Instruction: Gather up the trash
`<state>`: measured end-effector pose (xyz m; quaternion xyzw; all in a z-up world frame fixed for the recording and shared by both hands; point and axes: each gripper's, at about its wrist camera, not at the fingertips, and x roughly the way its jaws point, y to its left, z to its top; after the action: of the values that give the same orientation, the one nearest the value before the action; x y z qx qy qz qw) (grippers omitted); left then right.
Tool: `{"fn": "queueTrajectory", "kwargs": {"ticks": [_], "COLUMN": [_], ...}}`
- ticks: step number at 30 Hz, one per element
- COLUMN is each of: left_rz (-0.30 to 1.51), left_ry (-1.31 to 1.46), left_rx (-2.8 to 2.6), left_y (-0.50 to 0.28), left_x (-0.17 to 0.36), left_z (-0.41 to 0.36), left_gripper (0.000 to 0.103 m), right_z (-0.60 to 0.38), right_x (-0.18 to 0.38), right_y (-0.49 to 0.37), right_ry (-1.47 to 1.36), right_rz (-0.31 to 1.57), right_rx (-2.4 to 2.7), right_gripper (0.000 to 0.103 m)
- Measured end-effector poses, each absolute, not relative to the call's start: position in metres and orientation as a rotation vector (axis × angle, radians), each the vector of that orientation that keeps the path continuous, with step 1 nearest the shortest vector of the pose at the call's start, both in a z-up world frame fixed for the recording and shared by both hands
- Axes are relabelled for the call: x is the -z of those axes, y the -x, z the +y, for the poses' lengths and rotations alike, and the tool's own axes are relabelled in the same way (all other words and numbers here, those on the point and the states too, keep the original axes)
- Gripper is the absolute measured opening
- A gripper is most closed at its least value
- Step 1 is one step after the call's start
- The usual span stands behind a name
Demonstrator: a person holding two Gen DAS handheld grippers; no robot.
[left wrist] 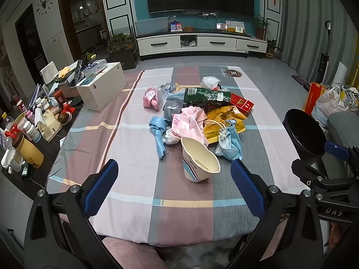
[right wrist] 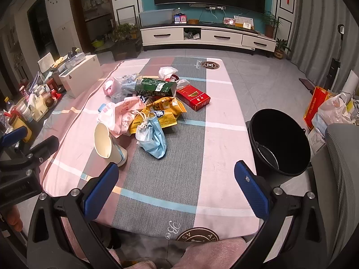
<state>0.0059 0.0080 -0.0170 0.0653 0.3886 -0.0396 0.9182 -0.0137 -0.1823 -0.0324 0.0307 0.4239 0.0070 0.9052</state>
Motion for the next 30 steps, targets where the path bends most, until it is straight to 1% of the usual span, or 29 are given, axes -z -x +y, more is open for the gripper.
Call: {"fn": "queueTrajectory", "kwargs": {"ticks": [30], "left_rz": [0.813], "left_ry": [-0.135], "left_rx": [0.086], "left_y": [-0.006], "left_x": [0.0195], "left_z": [0.0041], "left_gripper": [0.1], "right_z": [-0.1825], "right_x": [0.0336], "right_y": [0.0132], "right_ry": [-0.064], "right_rz": [0.877], "right_rx": [-0.015], "right_gripper": [0.101]}}
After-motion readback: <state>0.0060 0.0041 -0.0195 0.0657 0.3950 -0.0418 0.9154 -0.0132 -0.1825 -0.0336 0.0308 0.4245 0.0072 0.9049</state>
